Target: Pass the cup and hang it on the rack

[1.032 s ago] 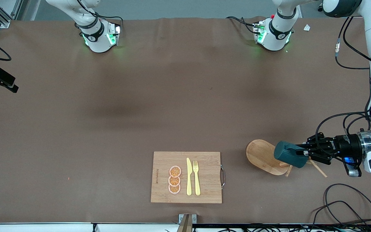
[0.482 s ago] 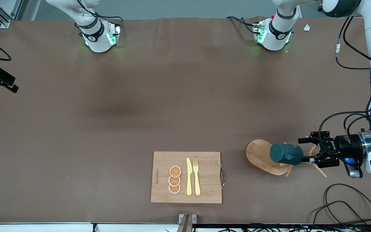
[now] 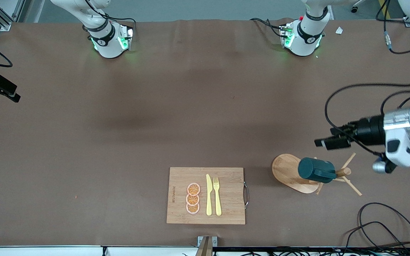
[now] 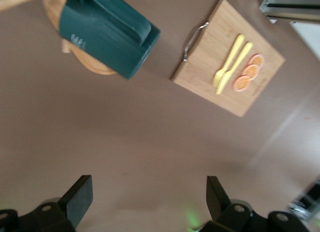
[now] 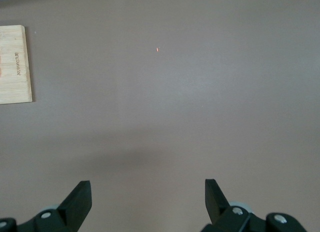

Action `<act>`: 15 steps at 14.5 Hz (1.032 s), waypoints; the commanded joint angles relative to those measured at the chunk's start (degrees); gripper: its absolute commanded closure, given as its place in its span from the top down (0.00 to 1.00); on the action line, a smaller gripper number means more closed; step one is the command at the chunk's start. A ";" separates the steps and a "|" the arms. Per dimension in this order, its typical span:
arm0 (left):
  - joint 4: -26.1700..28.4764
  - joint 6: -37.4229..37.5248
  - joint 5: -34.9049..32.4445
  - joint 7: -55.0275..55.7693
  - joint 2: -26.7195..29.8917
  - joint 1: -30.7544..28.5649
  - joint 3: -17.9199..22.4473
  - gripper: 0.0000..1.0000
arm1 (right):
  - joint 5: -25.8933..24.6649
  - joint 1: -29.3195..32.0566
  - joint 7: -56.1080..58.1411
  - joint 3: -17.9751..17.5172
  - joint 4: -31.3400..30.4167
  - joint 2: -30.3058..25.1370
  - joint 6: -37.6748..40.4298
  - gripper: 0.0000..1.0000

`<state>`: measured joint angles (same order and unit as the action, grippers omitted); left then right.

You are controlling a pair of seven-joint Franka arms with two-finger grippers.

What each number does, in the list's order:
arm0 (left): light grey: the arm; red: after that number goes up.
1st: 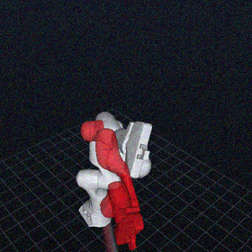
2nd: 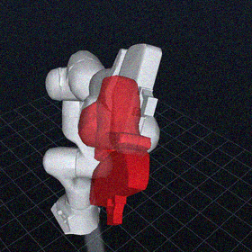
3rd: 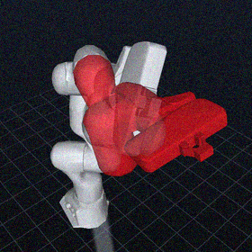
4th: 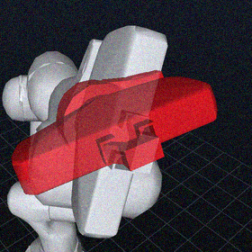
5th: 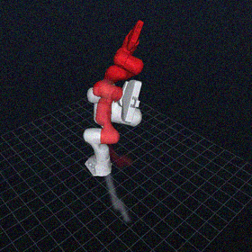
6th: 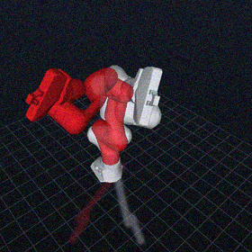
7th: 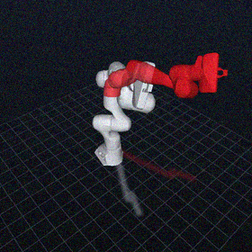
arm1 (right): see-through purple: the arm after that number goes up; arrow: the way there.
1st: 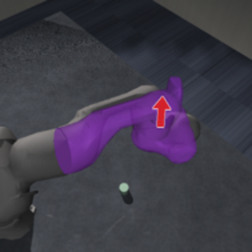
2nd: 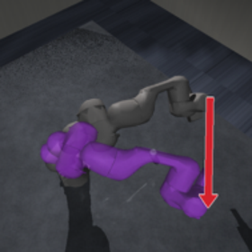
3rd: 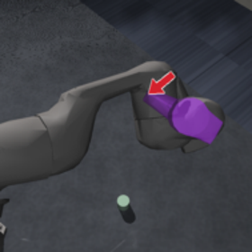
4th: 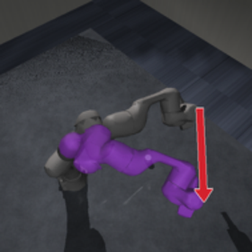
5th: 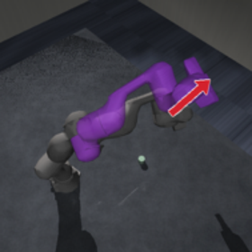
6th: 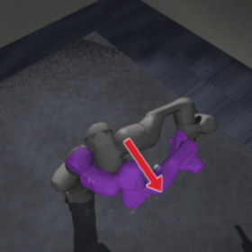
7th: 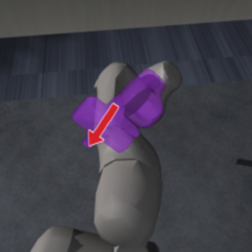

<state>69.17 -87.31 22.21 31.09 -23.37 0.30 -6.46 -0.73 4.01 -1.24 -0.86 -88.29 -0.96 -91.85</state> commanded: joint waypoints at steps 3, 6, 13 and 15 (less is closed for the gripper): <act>2.11 3.11 -22.15 -8.58 6.66 0.05 -5.65 1.00 | 0.90 0.65 0.54 -0.28 -1.97 -1.77 -0.53 1.00; 2.03 3.47 -28.71 -11.21 9.30 -0.30 -7.86 1.00 | 0.90 0.65 0.54 -0.28 -1.97 -1.77 -0.53 1.00; 2.46 5.84 -27.48 -17.55 11.05 -2.24 -7.25 1.00 | 0.90 0.65 0.63 -0.28 -1.97 -1.86 -0.53 1.00; 9.01 5.23 -27.13 -19.31 16.39 -1.62 -6.63 1.00 | 0.90 0.65 0.63 -0.28 -2.06 -1.86 -0.53 1.00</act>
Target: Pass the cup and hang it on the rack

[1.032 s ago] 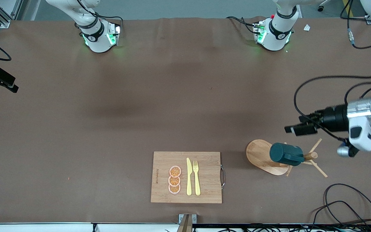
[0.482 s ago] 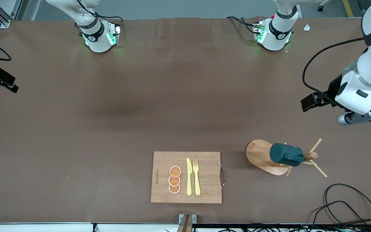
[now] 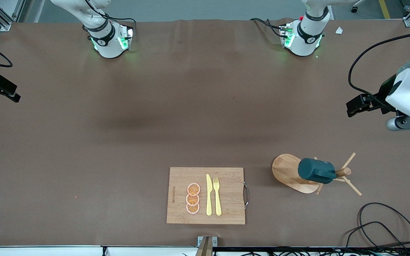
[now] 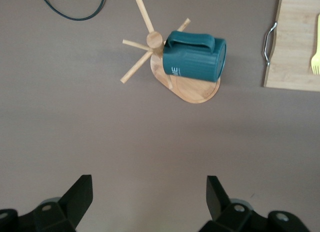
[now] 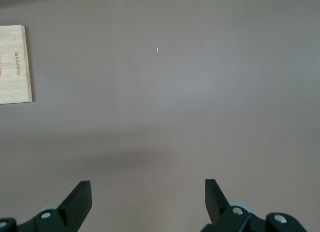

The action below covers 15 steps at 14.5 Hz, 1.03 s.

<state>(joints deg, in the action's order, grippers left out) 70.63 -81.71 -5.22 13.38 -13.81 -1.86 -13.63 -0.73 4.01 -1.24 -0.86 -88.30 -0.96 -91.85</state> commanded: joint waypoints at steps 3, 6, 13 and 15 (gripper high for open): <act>16.45 -2.22 2.48 -1.69 13.96 2.47 4.21 1.00 | 0.90 0.65 0.63 -0.28 -2.05 -1.86 -0.53 1.00; 21.11 -2.40 4.60 -1.95 18.01 2.56 5.72 1.00 | 0.90 0.65 0.54 -0.28 -1.96 -1.77 -0.53 1.00; 20.42 -0.12 4.60 -1.95 18.11 2.21 5.02 1.00 | 0.90 0.65 0.63 -0.28 -2.05 -1.86 -0.61 1.00; 19.64 -0.03 4.51 -1.87 18.02 2.38 5.02 1.00 | 0.90 0.65 0.63 -0.28 -2.05 -1.86 -0.61 1.00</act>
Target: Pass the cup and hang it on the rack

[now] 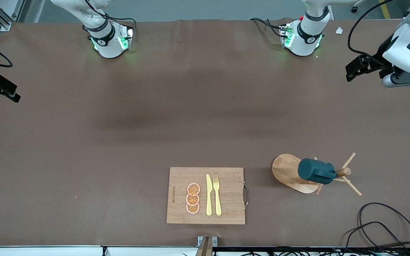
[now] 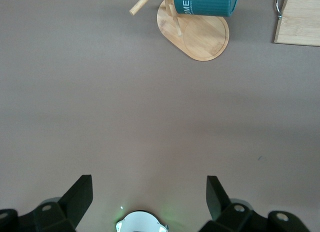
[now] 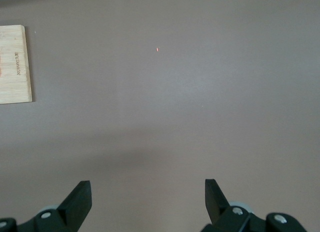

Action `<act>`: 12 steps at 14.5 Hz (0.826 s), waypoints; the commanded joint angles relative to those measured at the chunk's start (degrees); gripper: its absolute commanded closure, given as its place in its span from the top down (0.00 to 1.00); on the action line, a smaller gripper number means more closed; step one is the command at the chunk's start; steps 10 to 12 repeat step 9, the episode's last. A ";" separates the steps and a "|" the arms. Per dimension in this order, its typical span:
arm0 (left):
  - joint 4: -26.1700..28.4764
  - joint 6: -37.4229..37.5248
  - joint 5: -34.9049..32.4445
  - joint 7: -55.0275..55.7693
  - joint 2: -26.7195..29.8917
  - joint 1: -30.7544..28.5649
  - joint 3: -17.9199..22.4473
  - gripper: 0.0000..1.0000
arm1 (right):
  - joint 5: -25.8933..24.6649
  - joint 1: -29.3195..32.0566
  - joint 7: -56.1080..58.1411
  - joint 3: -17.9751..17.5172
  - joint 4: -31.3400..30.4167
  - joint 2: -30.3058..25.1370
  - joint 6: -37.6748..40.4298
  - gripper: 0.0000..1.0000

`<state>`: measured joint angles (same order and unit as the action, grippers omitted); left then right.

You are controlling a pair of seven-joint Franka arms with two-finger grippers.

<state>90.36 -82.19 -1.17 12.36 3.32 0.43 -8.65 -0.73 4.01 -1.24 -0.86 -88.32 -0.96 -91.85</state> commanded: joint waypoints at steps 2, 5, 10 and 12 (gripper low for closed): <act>-0.10 0.45 0.29 -1.20 0.81 0.01 0.03 1.00 | 0.90 0.65 0.63 -0.28 -2.03 -1.77 -0.62 1.00; -2.03 1.24 0.21 -1.81 -0.33 0.01 0.03 1.00 | 0.90 0.65 0.54 -0.28 -1.95 -1.77 -0.62 1.00; -2.74 2.12 0.56 -1.90 -0.60 -0.17 0.03 1.00 | 0.90 0.65 0.63 -0.28 -2.03 -1.77 -0.62 1.00; -2.74 2.12 0.56 -1.90 -0.60 -0.17 0.03 1.00 | 0.90 0.65 0.63 -0.28 -2.03 -1.77 -0.62 1.00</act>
